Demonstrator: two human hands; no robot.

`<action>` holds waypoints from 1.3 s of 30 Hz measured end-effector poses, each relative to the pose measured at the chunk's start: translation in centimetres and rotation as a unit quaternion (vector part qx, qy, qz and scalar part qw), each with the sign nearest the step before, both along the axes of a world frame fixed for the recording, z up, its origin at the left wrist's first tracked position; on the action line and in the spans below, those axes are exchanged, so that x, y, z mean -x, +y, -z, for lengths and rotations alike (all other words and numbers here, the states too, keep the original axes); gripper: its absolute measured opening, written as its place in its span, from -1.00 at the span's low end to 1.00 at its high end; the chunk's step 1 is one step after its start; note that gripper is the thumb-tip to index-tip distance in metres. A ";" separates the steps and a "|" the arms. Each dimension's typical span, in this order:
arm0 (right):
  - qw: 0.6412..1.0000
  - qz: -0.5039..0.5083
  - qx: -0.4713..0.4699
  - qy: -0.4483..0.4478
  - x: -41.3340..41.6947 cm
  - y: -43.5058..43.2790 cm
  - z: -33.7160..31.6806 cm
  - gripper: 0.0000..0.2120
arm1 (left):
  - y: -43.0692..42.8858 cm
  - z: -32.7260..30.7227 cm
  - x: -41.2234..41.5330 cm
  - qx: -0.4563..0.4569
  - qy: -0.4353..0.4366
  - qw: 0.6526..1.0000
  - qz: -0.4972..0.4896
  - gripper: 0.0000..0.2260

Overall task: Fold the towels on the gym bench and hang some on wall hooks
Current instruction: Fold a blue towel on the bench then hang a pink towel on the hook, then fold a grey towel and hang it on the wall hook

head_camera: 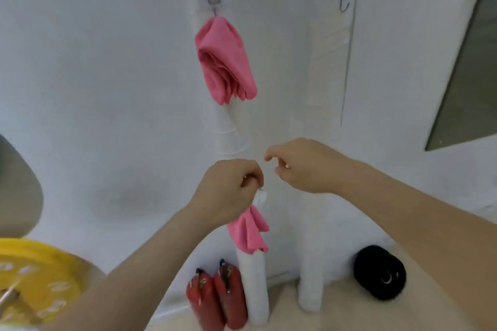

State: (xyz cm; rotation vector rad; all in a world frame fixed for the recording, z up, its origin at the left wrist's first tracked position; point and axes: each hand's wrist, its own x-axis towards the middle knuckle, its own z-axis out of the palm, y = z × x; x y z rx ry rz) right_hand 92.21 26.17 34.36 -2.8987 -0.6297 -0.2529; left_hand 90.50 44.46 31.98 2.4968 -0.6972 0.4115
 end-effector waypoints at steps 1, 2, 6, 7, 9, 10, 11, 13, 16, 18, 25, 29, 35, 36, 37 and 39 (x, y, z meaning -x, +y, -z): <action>0.999 0.012 -0.013 0.036 1.5 0.0 2.1 -0.68 | 0.0 2.3 1.6 -0.017 0.033 0.999 0.016 -0.76; 0.997 0.025 -0.024 0.067 3.0 0.1 4.1 -0.68 | 0.0 4.3 3.2 -0.027 0.056 0.998 0.032 -0.75; 0.983 0.089 -0.037 0.155 9.5 1.2 11.4 -0.67 | 0.5 11.8 8.9 -0.035 0.106 0.992 0.051 -0.73; 0.977 0.111 -0.041 0.175 11.5 1.5 13.0 -0.69 | 0.9 13.6 10.3 -0.036 0.123 0.990 0.061 -0.72; 0.961 0.151 -0.058 0.223 15.9 1.9 16.1 -0.71 | 1.6 17.2 13.1 -0.042 0.159 0.982 0.094 -0.72; 0.951 0.163 -0.058 0.255 18.1 2.0 17.5 -0.71 | 1.8 18.8 14.7 -0.048 0.176 0.976 0.115 -0.71; 0.941 0.173 -0.049 0.287 20.5 2.1 18.8 -0.72 | 1.9 20.2 16.5 -0.058 0.196 0.969 0.138 -0.69; 0.919 0.205 -0.040 0.335 25.6 1.9 21.2 -0.77 | 1.7 22.4 20.3 -0.079 0.242 0.950 0.180 -0.69; 0.896 0.246 -0.042 0.368 32.8 1.6 24.4 -0.70 | 1.0 24.7 25.5 -0.119 0.300 0.925 0.201 -0.77; 0.879 0.276 -0.051 0.385 37.3 1.2 26.2 -0.70 | 0.2 26.0 28.6 -0.150 0.322 0.911 0.211 -0.78; 0.809 0.390 -0.153 0.413 53.0 -1.2 31.4 -0.70 | -2.1 30.3 40.0 -0.144 0.331 0.904 0.230 -0.72; 0.805 0.414 -0.197 0.375 62.8 -2.9 34.6 -0.75 | -3.7 31.3 48.1 -0.098 0.351 0.909 0.203 -0.76; 0.726 0.553 -0.293 0.285 76.5 -4.4 37.0 -0.70 | -5.9 32.8 59.3 -0.126 0.378 0.875 0.273 -0.66; 0.717 0.579 -0.284 0.265 78.3 -4.7 37.3 -0.66 | -6.2 33.2 60.6 -0.129 0.379 0.870 0.286 -0.63; 0.708 0.604 -0.273 0.244 80.1 -4.9 37.8 -0.63 | -6.5 33.7 61.8 -0.132 0.382 0.866 0.295 -0.60; 0.694 0.638 -0.244 0.225 83.1 -5.0 39.0 -0.55 | -6.9 34.9 64.0 -0.131 0.404 0.854 0.302 -0.61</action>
